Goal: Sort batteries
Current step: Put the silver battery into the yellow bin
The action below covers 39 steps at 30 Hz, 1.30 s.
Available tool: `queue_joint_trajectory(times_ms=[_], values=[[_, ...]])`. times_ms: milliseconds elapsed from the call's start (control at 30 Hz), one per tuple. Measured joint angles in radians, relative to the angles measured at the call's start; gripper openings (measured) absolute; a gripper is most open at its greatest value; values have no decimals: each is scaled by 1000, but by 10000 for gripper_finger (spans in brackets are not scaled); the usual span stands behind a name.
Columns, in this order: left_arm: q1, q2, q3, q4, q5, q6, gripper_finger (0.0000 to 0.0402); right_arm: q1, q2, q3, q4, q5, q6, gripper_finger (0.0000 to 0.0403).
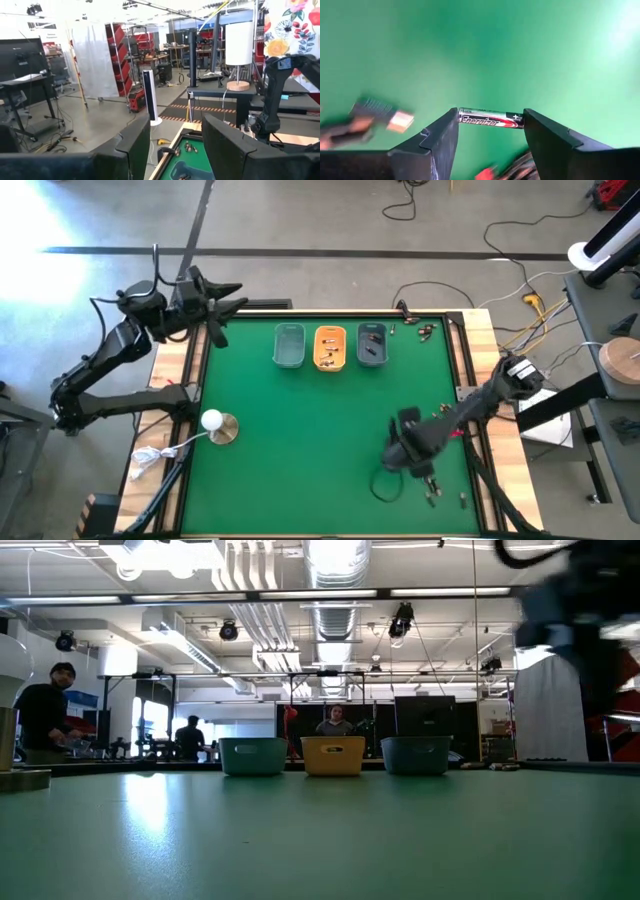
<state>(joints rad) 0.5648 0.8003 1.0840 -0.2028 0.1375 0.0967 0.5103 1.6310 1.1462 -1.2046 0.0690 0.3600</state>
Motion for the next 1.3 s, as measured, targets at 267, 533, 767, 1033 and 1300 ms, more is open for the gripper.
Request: queue_joint_trajectory(times_ms=[267, 533, 767, 1033, 1300], values=[[-1, -8, 0, -70, 0, -8, 157, -352, 0, 146, 150, 309, -450, 206], [-1, -72, 0, -205, 0, -36, 157, -696, 40, 194, 712, 320, -685, 203], [-1, -136, 0, -214, 0, -46, 157, -831, 247, 349, 728, 212, -569, 202], [-1, -156, 0, -230, 2, -46, 157, -865, 421, 527, 615, 120, -465, 203], [-1, -159, 0, -228, 3, -59, 157, -866, 508, 592, 526, 109, -430, 216]])
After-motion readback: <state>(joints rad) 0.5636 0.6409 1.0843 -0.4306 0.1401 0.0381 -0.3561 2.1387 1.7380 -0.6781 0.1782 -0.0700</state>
